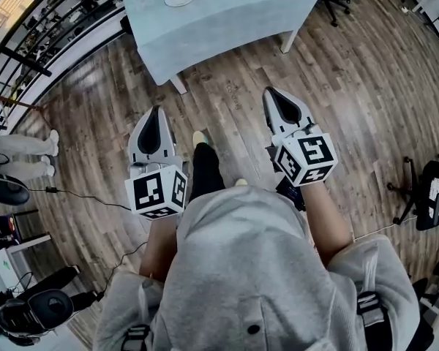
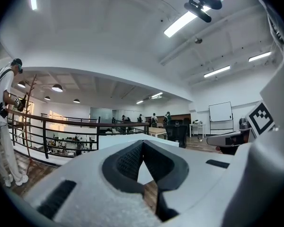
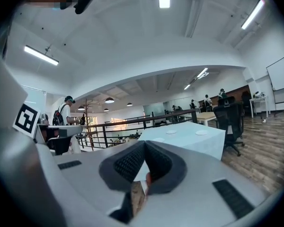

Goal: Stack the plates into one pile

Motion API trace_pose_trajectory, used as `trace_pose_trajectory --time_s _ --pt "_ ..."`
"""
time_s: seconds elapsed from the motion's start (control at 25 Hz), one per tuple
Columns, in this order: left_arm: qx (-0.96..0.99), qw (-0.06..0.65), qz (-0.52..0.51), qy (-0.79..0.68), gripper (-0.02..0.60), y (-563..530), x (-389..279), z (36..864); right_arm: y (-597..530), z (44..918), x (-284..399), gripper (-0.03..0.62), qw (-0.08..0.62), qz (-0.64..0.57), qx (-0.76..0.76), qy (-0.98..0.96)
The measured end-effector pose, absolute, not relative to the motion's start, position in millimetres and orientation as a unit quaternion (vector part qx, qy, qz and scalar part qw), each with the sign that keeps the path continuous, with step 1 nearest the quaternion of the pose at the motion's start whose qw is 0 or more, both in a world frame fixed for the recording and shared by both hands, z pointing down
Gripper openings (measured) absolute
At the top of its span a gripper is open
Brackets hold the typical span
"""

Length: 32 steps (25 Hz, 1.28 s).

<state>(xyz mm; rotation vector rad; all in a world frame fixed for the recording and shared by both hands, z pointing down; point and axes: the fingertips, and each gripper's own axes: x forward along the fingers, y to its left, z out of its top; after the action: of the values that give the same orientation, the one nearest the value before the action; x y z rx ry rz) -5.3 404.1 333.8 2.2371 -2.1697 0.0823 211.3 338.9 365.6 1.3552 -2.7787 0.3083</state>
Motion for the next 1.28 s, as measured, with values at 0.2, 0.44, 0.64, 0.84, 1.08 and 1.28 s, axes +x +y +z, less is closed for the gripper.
trace_pose_trajectory --time_s 0.2,0.44,0.64,0.84,1.08,1.28 --pt "0.721 0.025 0.033 -0.692 0.018 376 -15 346 318 372 197 0.025 0.034 0.090 0.431 -0.897" --pt "0.723 0.026 0.040 -0.689 0.018 339 -28 347 284 384 174 0.024 0.060 0.091 0.413 -0.904" --pt "0.720 0.049 0.047 -0.690 0.018 301 -58 360 243 386 146 0.024 0.067 0.099 0.415 -0.902" --pt "0.729 0.049 0.049 -0.681 0.018 264 -83 356 204 375 121 0.023 0.057 0.106 0.425 -0.897" --pt "0.736 0.044 0.042 -0.674 0.018 226 -120 346 169 365 84 0.024 0.056 0.097 0.433 -0.894" --pt "0.740 0.041 0.039 -0.671 0.018 196 -149 339 142 357 57 0.025 0.056 0.089 0.440 -0.892"
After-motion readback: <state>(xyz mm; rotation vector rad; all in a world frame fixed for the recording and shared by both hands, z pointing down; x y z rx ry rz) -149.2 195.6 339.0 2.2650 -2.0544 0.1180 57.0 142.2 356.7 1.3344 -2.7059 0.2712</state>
